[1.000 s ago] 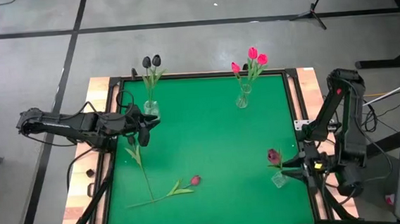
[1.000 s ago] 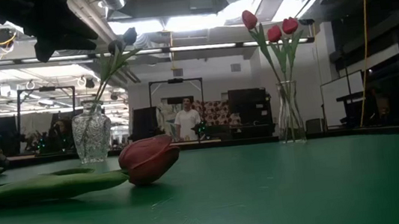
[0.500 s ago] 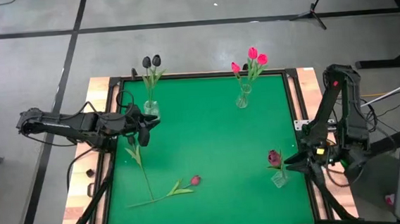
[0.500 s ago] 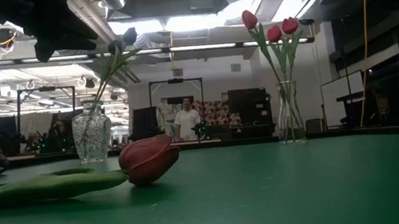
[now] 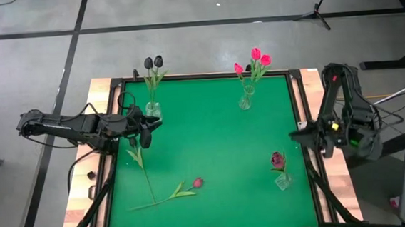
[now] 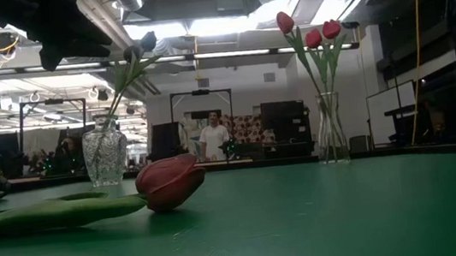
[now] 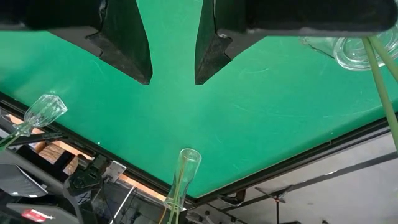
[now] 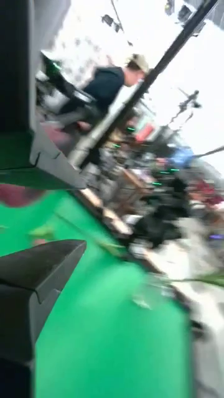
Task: Sort flowers into vase by color
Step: Put the red flower into the bottom transparent vase
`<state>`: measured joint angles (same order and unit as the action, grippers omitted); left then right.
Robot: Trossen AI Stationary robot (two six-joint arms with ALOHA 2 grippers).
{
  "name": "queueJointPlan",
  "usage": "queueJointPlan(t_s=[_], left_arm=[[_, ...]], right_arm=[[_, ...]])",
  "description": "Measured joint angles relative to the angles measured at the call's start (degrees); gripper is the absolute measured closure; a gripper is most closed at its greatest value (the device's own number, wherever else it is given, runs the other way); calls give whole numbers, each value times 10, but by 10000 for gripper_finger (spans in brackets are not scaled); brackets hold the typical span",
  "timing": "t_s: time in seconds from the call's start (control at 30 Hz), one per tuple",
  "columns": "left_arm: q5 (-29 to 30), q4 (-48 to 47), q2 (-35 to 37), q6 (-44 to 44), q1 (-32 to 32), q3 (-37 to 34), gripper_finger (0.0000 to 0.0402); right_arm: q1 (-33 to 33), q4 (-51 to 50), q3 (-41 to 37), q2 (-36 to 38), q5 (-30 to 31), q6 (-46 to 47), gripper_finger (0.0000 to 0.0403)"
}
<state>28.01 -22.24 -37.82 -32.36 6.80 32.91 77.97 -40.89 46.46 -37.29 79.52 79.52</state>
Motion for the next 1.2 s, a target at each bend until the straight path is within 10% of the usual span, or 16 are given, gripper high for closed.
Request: queueJointPlan(t_s=[0.63,1.0,1.2], left_arm=[[-8,0,0,5,0,0,282],[-160,31,0,-1,0,0,282],[-235,39,0,-2,0,0,282]], right_arm=[[-51,146,142,6,65,-591,262],[-269,307,176,-39,-329,-950,262],[-400,358,177,-83,-392,-1009,262]])
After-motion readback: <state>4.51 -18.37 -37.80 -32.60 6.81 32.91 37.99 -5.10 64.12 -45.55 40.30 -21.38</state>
